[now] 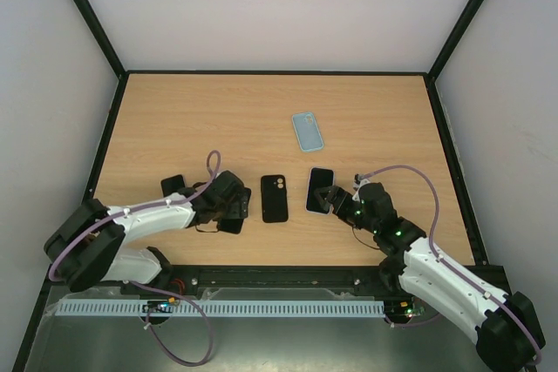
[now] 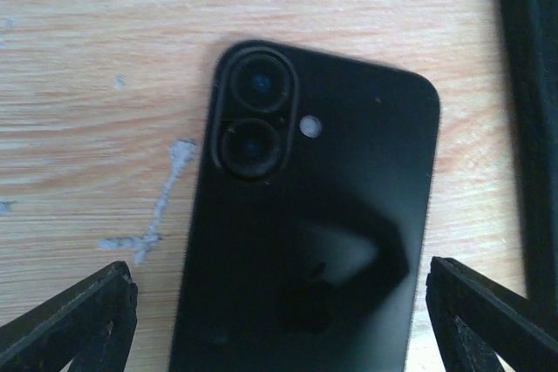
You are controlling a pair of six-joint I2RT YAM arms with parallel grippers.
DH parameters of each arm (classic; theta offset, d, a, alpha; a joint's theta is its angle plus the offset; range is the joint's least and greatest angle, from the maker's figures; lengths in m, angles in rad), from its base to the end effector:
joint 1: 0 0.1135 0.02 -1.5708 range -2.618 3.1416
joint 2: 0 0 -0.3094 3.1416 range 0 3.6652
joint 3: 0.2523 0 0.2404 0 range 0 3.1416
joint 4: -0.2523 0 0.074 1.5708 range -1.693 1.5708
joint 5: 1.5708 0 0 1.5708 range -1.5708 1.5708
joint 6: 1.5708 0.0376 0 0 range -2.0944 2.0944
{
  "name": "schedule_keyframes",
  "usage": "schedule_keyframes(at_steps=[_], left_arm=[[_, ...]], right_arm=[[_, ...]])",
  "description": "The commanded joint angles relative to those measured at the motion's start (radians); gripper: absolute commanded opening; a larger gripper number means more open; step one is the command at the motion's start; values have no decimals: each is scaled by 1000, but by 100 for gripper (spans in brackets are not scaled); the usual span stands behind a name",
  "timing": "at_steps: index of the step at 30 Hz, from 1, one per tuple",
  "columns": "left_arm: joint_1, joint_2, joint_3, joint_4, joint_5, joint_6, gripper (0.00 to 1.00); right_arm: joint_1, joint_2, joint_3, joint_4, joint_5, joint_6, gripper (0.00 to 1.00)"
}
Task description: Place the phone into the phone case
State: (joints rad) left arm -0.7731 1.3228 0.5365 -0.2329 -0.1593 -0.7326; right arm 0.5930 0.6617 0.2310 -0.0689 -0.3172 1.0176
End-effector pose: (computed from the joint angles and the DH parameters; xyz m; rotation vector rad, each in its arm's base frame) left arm 0.1539 -0.1418 0.1964 -0.0061 2.6116 -0.3531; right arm 0.0837 0.0705 0.2084 0.2725 2.3049 1.2448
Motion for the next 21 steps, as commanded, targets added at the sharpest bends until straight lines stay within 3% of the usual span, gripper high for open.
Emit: schedule_keyframes(at_steps=[1, 13, 21], left_arm=[[-24, 21, -1, -8, 64, -16, 88], [-133, 35, 36, -35, 101, -77, 83], [-137, 102, 131, -142, -35, -67, 94]], right_arm=[[-4, -10, -11, 19, 0, 6, 91], [-4, 11, -30, 47, -5, 14, 91], [-4, 4, -32, 45, 2, 15, 91]])
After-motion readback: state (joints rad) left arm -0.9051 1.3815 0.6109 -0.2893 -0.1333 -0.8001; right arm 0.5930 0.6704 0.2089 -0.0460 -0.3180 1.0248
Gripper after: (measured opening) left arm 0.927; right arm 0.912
